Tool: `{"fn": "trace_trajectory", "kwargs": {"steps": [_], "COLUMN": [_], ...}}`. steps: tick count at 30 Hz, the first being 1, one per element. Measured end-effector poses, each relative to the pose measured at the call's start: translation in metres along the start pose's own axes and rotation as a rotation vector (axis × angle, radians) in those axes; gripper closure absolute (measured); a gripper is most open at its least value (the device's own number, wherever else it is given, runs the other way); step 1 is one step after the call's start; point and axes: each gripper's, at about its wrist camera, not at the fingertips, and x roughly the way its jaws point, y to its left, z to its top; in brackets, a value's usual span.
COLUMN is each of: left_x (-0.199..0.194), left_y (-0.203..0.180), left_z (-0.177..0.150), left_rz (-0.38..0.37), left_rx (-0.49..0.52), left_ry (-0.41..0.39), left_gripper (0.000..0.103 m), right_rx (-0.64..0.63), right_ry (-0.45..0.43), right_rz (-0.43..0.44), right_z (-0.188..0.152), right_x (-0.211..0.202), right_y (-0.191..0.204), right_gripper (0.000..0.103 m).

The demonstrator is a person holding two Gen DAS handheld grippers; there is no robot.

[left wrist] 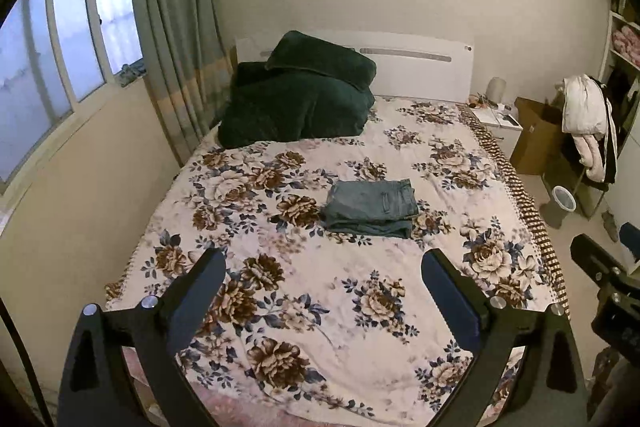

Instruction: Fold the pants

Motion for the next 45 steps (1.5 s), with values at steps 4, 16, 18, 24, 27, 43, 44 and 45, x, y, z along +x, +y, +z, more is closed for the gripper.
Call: {"fn": "trace_trajectory", "kwargs": {"steps": [4, 16, 18, 24, 27, 43, 44, 45], "left_x": [-0.019, -0.022, -0.016, 0.0, 0.009, 0.025, 0.025, 0.025], "left_y": [-0.005, -0.017, -0.018, -0.016, -0.017, -0.017, -0.016, -0.016], "left_z": [-0.008, -0.006, -0.001, 0.01, 0.016, 0.018, 0.018, 0.018], "left_rz": [0.0, -0.011, 0.011, 0.033, 0.046, 0.061, 0.063, 0.06], "left_rx": [0.006, 0.001, 0.004, -0.01, 0.0, 0.006, 0.007, 0.006], "left_ry": [-0.011, -0.055, -0.059, -0.055, -0.055, -0.041, -0.041, -0.04], "left_gripper": [0.002, 0.0, 0.0, 0.0, 0.0, 0.0, 0.0, 0.0], "right_rx": [0.0, 0.04, 0.043, 0.045, 0.04, 0.035, 0.034, 0.033], "right_ry": [-0.002, -0.039, -0.049, -0.048, -0.037, -0.01, -0.01, -0.009], "right_rz": [0.022, 0.007, -0.007, -0.028, -0.033, -0.026, -0.024, -0.023], "right_z": [-0.003, 0.013, 0.019, 0.038, 0.041, 0.039, 0.039, 0.038], "right_x": [-0.025, -0.01, 0.0, 0.034, 0.048, 0.073, 0.073, 0.074], "right_y": [-0.003, -0.025, -0.025, -0.024, -0.022, -0.021, -0.021, -0.02], "right_gripper": [0.01, 0.005, 0.005, 0.004, 0.004, 0.004, 0.004, 0.004]}}
